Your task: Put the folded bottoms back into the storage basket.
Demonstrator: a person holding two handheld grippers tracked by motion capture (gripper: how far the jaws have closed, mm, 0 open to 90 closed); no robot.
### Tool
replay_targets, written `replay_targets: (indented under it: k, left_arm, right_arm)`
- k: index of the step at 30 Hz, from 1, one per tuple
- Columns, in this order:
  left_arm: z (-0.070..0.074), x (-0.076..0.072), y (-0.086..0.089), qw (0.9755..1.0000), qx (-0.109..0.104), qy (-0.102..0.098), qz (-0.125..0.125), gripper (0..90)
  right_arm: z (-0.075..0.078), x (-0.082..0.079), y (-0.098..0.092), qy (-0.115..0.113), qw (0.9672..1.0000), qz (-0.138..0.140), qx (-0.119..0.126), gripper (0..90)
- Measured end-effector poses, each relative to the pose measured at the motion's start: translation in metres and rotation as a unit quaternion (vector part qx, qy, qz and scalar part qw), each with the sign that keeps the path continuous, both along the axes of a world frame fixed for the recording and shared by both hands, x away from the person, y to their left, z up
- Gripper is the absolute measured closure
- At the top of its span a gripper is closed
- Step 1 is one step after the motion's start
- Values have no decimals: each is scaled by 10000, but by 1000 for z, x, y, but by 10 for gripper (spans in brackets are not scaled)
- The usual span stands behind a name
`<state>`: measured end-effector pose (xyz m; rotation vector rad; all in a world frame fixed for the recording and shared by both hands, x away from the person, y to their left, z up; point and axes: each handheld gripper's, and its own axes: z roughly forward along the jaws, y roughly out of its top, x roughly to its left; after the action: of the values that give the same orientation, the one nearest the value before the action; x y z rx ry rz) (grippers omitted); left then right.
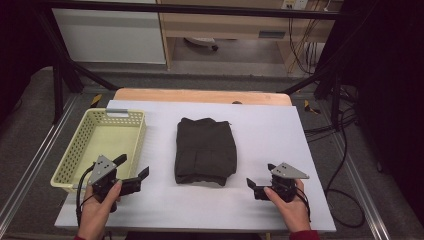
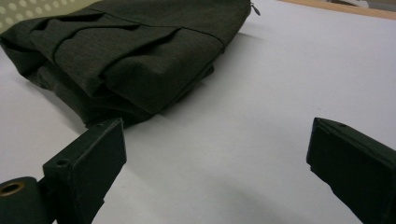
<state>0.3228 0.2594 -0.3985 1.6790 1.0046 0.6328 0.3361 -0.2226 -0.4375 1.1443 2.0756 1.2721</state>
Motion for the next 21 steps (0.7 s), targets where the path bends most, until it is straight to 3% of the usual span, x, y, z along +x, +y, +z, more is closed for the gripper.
replay_targets:
  k: [9, 16, 21]
  left_arm:
    - [-2, 1, 1, 9999, -119, -59, 1, 64]
    - [0, 0, 5, 9997, -189, -89, 106, 64]
    - [0, 1, 6, 9996, -222, -69, 132, 62]
  right_arm:
    - [2, -2, 14, -59, 9998, 149, -113, 40]
    - [4, -2, 28, 147, 9998, 154, 31, 40]
    - [3, -1, 45, 151, 9989, 385, -214, 95]
